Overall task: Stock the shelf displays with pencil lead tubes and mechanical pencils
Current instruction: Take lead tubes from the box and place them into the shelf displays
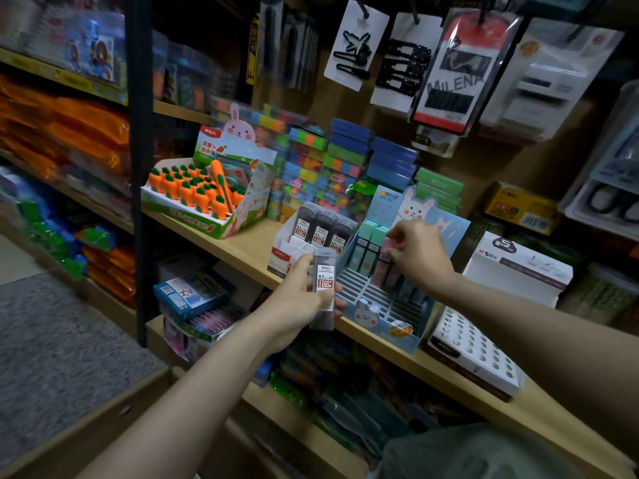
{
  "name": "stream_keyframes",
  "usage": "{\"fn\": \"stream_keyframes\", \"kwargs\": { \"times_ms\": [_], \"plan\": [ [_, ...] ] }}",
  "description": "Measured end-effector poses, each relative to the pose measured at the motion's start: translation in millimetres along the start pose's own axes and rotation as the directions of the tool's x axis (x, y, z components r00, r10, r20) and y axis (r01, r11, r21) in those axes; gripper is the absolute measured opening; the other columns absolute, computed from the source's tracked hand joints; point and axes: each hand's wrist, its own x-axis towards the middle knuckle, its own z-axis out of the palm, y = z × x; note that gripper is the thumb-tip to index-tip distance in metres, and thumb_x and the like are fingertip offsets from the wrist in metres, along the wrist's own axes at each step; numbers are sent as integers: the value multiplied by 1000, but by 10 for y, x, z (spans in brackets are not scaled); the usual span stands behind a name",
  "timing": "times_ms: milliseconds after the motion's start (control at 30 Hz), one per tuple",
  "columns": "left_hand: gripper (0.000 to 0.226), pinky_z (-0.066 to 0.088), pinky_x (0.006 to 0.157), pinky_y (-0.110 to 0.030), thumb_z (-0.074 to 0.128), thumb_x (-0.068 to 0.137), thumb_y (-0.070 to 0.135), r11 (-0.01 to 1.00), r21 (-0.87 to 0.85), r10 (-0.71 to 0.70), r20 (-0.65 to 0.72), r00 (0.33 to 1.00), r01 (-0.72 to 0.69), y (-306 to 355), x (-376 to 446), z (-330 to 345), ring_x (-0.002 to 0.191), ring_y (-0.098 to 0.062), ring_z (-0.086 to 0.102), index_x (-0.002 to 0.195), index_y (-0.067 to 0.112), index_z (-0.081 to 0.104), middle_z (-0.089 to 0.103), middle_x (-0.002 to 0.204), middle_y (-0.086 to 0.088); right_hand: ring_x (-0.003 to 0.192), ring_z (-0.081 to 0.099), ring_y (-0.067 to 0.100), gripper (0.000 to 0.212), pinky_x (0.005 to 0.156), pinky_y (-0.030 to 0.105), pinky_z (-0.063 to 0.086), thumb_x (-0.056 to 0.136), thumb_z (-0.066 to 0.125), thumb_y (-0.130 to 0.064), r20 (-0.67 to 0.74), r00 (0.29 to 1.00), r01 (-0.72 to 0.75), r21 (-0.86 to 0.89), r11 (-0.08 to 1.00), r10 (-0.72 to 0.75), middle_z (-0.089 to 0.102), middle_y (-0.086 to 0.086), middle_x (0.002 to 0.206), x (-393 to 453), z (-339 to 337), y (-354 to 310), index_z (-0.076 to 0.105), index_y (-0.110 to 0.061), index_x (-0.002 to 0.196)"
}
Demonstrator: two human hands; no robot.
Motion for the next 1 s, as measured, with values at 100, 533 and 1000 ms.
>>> {"fn": "stream_keyframes", "kwargs": {
  "times_ms": [100, 533, 1000],
  "plan": [
    [46, 60, 77, -36, 55, 94, -1, 999, -12, 33, -17, 999, -33, 5, -26, 11, 94, -17, 72, 133, 21, 45, 70, 108, -5, 98, 61, 27, 25, 90, 40, 51, 85, 71, -11, 25, 1000, -14, -17, 1000, 14, 64, 12, 106, 15, -34, 1, 68, -7, 110],
    [19, 56, 79, -29, 52, 99, 12, 980, 131, 147, 48, 988, -153, 15, -12, -33, 95, -14, 71, 112, 22, 61, 75, 101, 0, 75, 63, -8, 34, 65, 10, 49, 84, 74, -30, 179, 958, 113, 476, 872, -222, 68, -15, 102, -224, -168, -654, 67, -25, 117],
    [62, 30, 104, -30, 64, 89, 37, 676, 727, 387, -213, 897, -119, -19, 256, -501, 139, -19, 28, 143, 30, 34, 25, 149, 1, 81, 60, 4, 26, 73, 21, 51, 77, 81, -32, -106, 993, 79, 377, 923, -42, 67, -9, 90, 720, -13, -867, 74, -25, 101]
  ]
}}
